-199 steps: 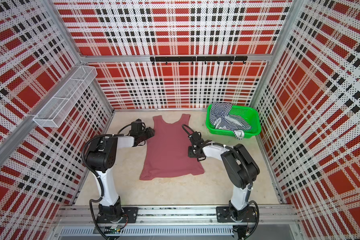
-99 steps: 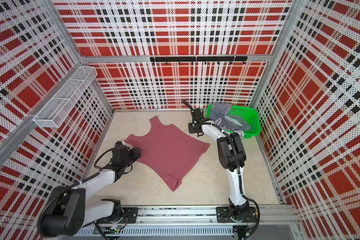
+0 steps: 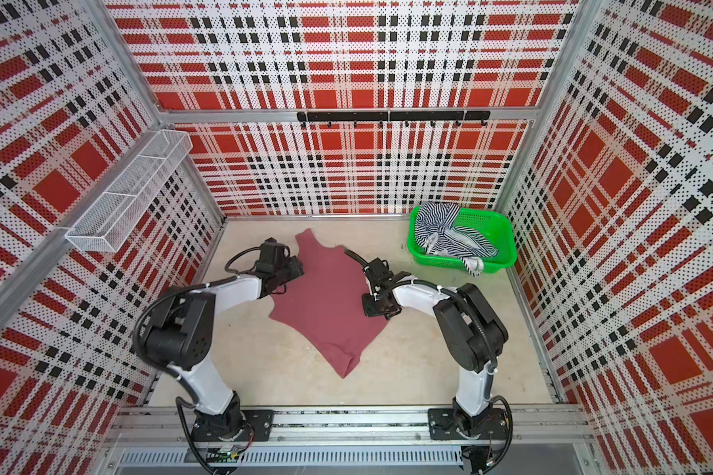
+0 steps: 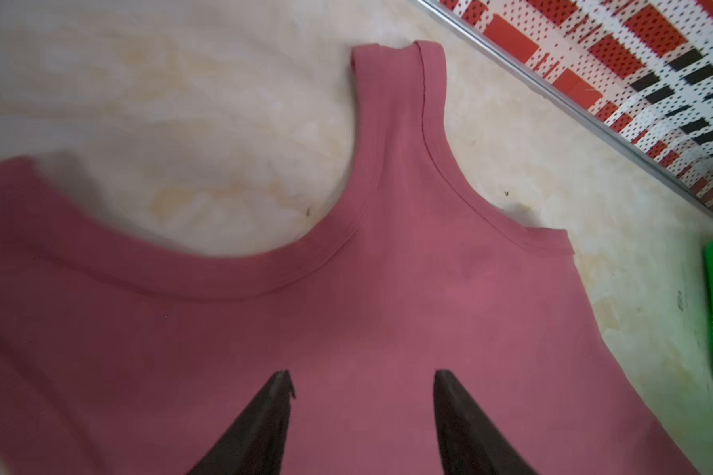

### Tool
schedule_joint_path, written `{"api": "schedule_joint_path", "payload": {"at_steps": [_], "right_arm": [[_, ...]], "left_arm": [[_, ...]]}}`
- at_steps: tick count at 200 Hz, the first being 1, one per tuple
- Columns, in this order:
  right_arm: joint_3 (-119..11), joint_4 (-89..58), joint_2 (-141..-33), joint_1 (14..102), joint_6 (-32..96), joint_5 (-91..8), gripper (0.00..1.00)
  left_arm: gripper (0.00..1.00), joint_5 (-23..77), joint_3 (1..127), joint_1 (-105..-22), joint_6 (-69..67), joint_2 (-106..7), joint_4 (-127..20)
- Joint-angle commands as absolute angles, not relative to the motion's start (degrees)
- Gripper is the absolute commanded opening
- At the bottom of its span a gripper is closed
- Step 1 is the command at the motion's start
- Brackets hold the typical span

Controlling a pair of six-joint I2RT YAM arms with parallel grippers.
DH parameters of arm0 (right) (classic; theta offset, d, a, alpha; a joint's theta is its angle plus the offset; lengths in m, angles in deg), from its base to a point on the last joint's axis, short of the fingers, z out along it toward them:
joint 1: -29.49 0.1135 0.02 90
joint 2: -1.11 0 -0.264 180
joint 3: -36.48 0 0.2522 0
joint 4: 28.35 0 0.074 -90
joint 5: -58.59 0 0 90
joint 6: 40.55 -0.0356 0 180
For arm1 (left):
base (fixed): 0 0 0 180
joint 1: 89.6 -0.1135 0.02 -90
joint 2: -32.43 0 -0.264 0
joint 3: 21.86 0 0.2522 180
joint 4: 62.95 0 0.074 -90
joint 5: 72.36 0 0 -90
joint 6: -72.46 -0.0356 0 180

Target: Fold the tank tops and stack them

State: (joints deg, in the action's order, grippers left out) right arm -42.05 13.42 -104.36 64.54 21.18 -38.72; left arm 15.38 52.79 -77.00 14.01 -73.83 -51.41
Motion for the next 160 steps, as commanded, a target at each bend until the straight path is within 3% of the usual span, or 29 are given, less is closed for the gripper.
{"api": "schedule_joint_path", "payload": {"at_steps": [1,31,73,99,130,160], "right_arm": [[-42.9,9.8,-106.8,62.5,18.4,-35.6,0.27],[-49.3,9.6,-113.7,58.0,20.8,-35.1,0.26],[-71.2,14.8,-127.2,54.3,27.7,-35.8,0.26],[-84.6,23.2,-130.5,53.1,32.0,-32.5,0.28],[-74.9,22.9,-118.9,54.6,32.0,-31.1,0.31],[-60.8,20.4,-109.5,60.1,28.0,-33.2,0.3]], "left_arm": [[0.59,18.6,56.1,-77.7,11.4,-78.5,-51.4],[0.59,14.5,48.9,-79.3,11.1,-78.1,-51.9],[0.56,17.7,32.2,-85.6,15.8,-65.3,-56.6],[0.58,13.2,26.1,-84.6,16.7,-55.5,-52.4],[0.63,11.5,27.3,-83.5,17.5,-46.8,-49.2],[0.65,12.4,34.2,-81.6,16.5,-52.4,-49.5]]}}
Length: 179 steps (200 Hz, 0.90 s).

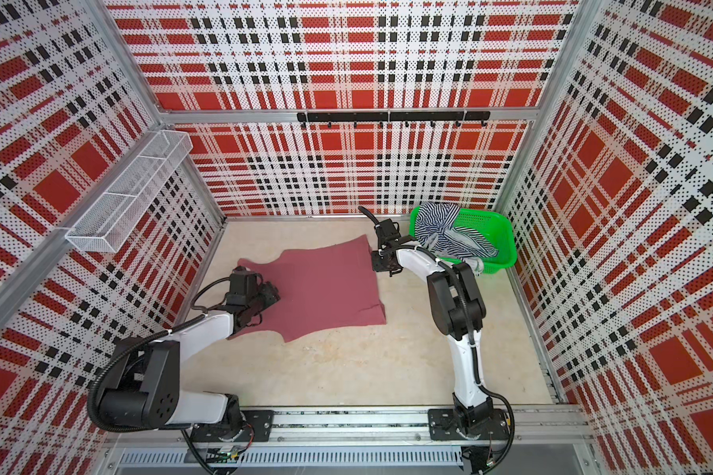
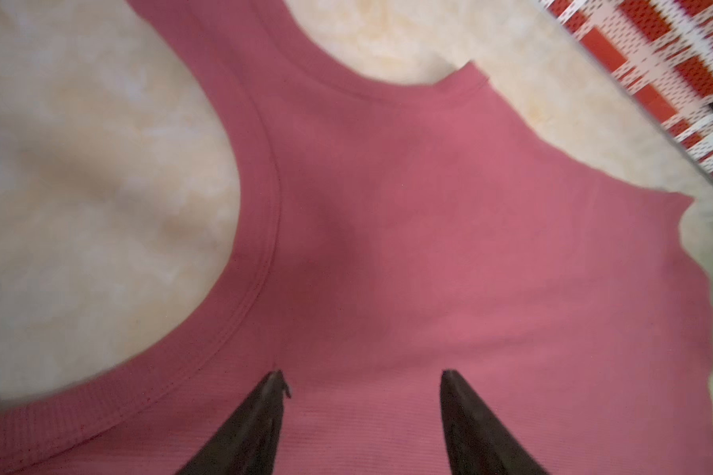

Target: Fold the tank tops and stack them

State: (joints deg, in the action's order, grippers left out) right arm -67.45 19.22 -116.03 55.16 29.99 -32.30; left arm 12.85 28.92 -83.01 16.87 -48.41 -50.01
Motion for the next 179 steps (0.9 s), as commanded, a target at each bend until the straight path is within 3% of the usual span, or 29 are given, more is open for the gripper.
{"api": "schedule_joint_path", "payload": {"at_steps": [1,52,75,124,150,179], "right_arm": [[-60.5,20.4,-109.4,60.3,27.8,-33.3,0.3],[-55.7,17.0,-111.0,67.2,21.6,-36.0,0.29],[-52.5,18.5,-110.6,66.5,20.5,-30.4,0.28],[-35.9,18.3,-99.6,64.1,14.4,-26.2,0.32],[-34.1,17.3,-95.7,62.6,13.7,-27.1,0.35],[-38.5,18.9,-93.8,62.5,15.5,-31.8,0.37]], "left_arm": [[0.65,12.5,34.5,-81.5,16.4,-52.8,-49.5],[0.65,18.0,42.4,-81.2,16.3,-68.9,-55.3],[0.68,19.5,43.8,-81.7,16.0,-73.1,-56.3],[0.68,20.4,45.3,-83.2,14.5,-76.7,-56.9],[0.69,21.0,47.4,-83.2,12.6,-76.6,-56.5],[0.82,19.6,52.2,-80.9,8.6,-71.3,-48.9]]}}
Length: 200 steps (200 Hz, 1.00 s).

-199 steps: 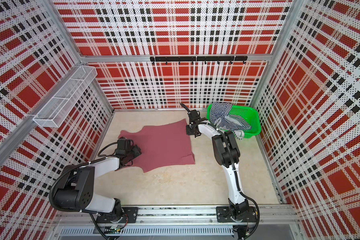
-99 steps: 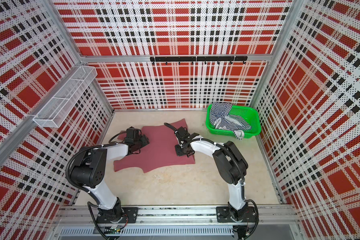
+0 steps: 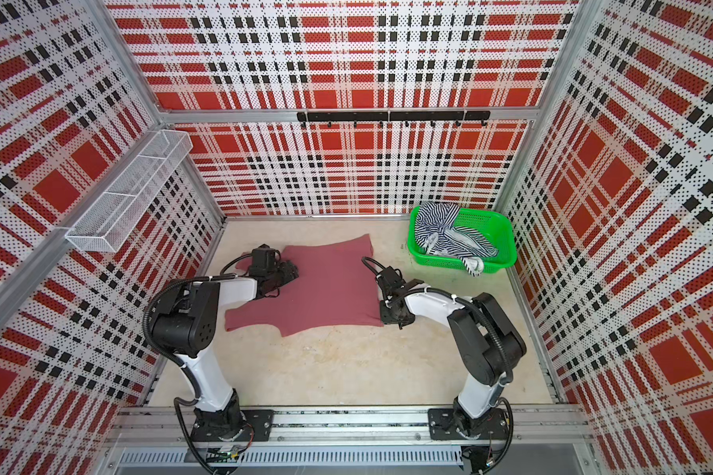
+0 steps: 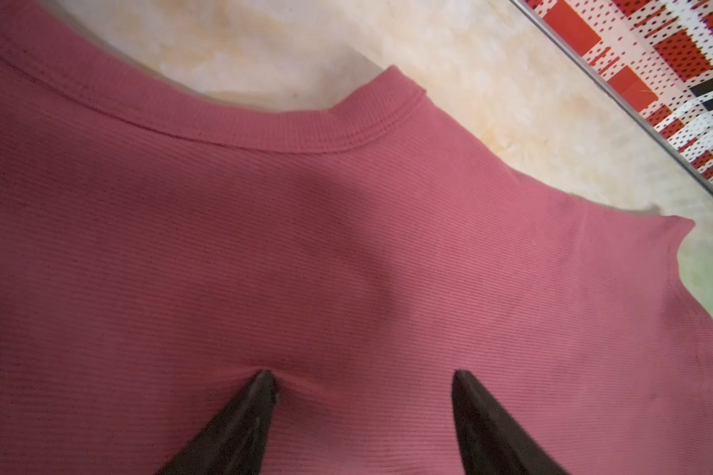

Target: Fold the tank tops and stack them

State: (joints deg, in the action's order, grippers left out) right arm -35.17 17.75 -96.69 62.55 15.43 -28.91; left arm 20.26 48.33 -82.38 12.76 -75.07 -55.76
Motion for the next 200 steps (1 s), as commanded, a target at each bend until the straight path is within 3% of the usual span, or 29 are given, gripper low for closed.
{"api": "schedule_joint_path", "payload": {"at_steps": [1,19,32,80,100,134,200], "right_arm": [[-38.6,19.1,-93.8,62.5,15.6,-31.9,0.37],[-40.2,22.0,-93.6,62.5,17.4,-34.0,0.39],[-39.7,22.7,-92.8,62.5,20.0,-36.3,0.4],[-39.0,25.0,-94.2,62.3,23.1,-39.7,0.48],[-40.5,26.0,-95.7,62.1,23.9,-39.8,0.53],[-40.5,26.5,-96.0,62.0,24.4,-40.9,0.52],[-36.1,22.5,-94.2,62.0,21.9,-43.0,0.45]], "left_arm": [[0.83,19.5,52.4,-80.8,8.5,-71.0,-48.5],[0.92,15.6,54.8,-78.7,7.0,-65.1,-40.6],[0.92,13.6,54.1,-77.9,7.5,-59.8,-35.3],[0.73,14.9,38.5,-75.8,16.4,-40.6,-18.7],[0.68,13.1,34.4,-69.4,22.8,-34.9,-12.2],[0.67,14.8,26.6,-64.4,31.1,-30.2,-14.3],[0.63,13.9,20.6,-64.0,31.9,-34.7,-24.7]]}}
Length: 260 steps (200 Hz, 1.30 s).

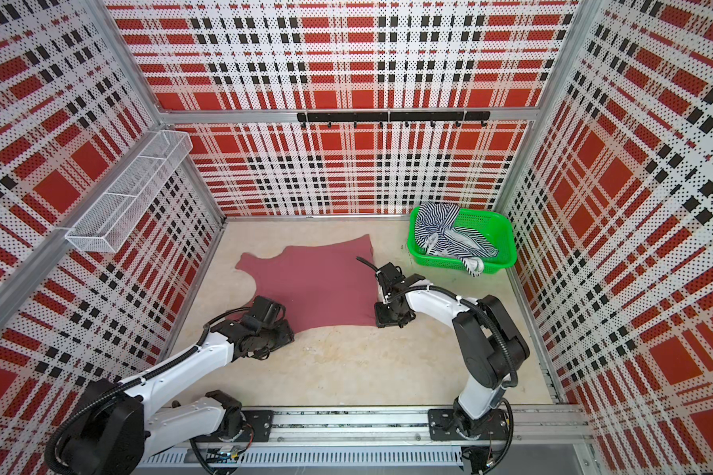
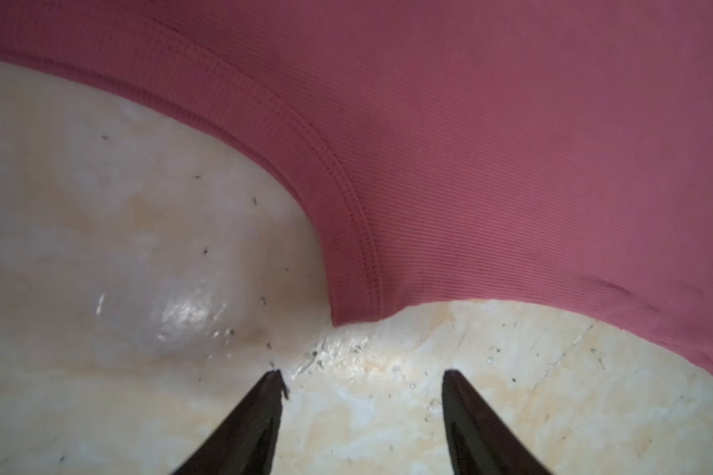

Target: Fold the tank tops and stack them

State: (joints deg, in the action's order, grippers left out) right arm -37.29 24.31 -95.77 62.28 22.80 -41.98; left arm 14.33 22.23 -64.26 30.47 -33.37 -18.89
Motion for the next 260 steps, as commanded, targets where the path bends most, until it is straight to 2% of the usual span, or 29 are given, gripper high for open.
{"api": "schedule_joint_path", "payload": {"at_steps": [1,45,125,153,184,236,260], "right_arm": [[-36.0,22.4,-94.2,62.0,21.9,-43.0,0.45],[-35.1,19.9,-95.1,62.1,20.7,-43.1,0.4],[-35.6,18.1,-98.7,63.8,19.2,-42.1,0.38],[-35.6,17.8,-99.2,64.0,18.6,-41.1,0.35],[-35.9,17.7,-99.3,64.3,18.3,-40.7,0.26],[-37.1,21.6,-97.9,64.6,20.0,-38.1,0.0],[-36.6,24.1,-96.0,64.9,21.0,-37.7,0.0]], "left_arm": [[0.63,13.9,20.6,-64.0,31.9,-34.8,-24.9],[0.59,12.2,19.3,-64.6,31.4,-36.2,-28.3],[0.51,12.1,18.1,-66.0,30.4,-39.4,-33.4],[0.39,13.0,18.2,-65.9,30.0,-40.6,-34.6],[0.24,13.2,18.5,-65.7,29.4,-40.3,-33.1],[0.06,13.4,20.0,-64.9,27.5,-36.2,-24.9],[0.0,15.3,21.3,-63.6,27.5,-33.8,-22.4]]}}
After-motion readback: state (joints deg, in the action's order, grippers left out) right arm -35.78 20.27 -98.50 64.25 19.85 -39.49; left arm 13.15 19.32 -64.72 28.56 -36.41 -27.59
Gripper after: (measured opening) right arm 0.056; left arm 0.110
